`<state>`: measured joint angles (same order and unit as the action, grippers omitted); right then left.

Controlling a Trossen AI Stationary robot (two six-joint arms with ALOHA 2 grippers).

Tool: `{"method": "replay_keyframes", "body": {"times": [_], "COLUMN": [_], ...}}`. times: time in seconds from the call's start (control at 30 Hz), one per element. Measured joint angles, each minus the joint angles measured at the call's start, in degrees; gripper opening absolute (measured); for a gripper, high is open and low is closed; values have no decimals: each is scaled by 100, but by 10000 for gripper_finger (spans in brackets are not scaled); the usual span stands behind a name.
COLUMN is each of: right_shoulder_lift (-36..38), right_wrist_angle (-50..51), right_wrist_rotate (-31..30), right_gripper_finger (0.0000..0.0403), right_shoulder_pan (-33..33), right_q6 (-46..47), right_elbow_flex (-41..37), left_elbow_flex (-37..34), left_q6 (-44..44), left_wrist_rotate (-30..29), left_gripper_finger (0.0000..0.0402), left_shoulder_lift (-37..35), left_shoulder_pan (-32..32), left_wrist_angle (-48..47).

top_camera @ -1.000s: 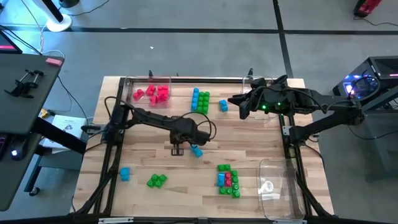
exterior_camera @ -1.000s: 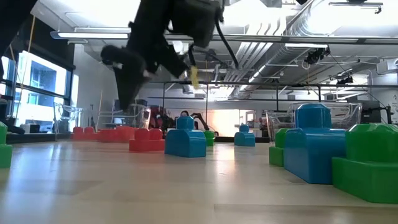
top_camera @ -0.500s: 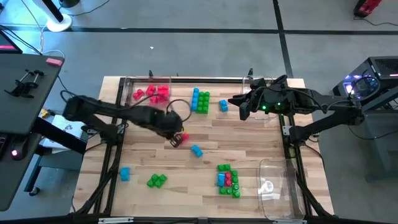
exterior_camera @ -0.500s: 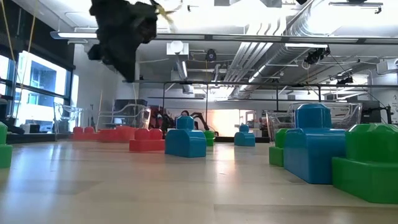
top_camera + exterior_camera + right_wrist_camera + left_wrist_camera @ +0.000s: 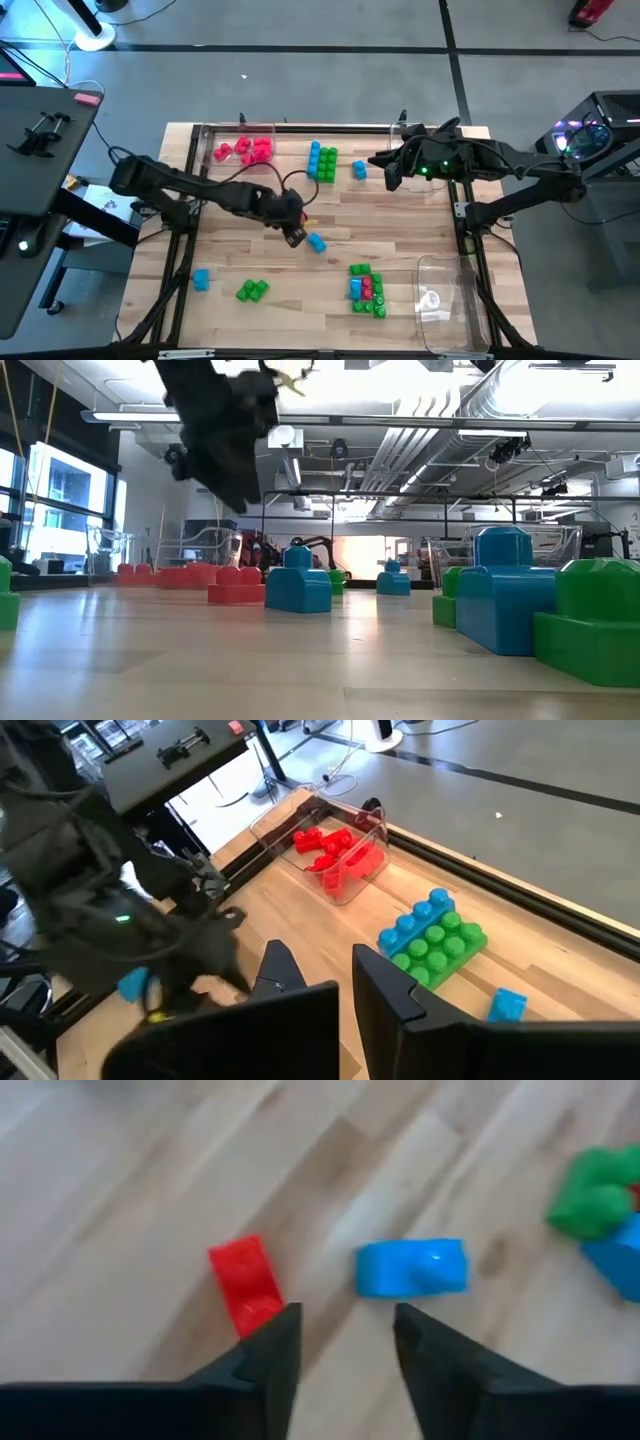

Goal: Sort blocks
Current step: Put the game piece into the top left transparent bin

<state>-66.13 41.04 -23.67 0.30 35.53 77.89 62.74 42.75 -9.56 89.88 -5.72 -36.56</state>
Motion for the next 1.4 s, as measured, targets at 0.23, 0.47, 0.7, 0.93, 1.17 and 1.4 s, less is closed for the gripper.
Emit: {"method": "replay_keyframes", "body": {"times": [0.23, 0.47, 0.7, 0.93, 1.17, 1.4], "right_shoulder_lift": [0, 0, 0, 0, 0, 0], "right_wrist_angle": [11, 11, -7, -9, -7, -5], "right_wrist_rotate": [13, -1, -16, -18, -18, -8], "right_gripper_finger": [0, 0, 0, 0, 0, 0], "right_shoulder_pan": [-5, -5, -5, -5, -5, -5], "right_q6": [2, 42, 43, 44, 23, 0], "right_elbow_flex": [0, 0, 0, 0, 0, 0], "left_elbow_flex": [0, 2, 0, 19, 20, -2], "left_q6": [-162, 678, 910, 558, 195, -1213], "left_wrist_rotate": [-2, 170, -6, -64, -33, 291], "left_gripper_finger": [268, 300, 299, 287, 117, 92], "left_shoulder_lift": [422, 893, 1457, 1756, 1746, 849], "left_shoulder_pan": [438, 519, 372, 375, 487, 749], "left_wrist_angle": [71, 42, 140, 310, 154, -250]}}
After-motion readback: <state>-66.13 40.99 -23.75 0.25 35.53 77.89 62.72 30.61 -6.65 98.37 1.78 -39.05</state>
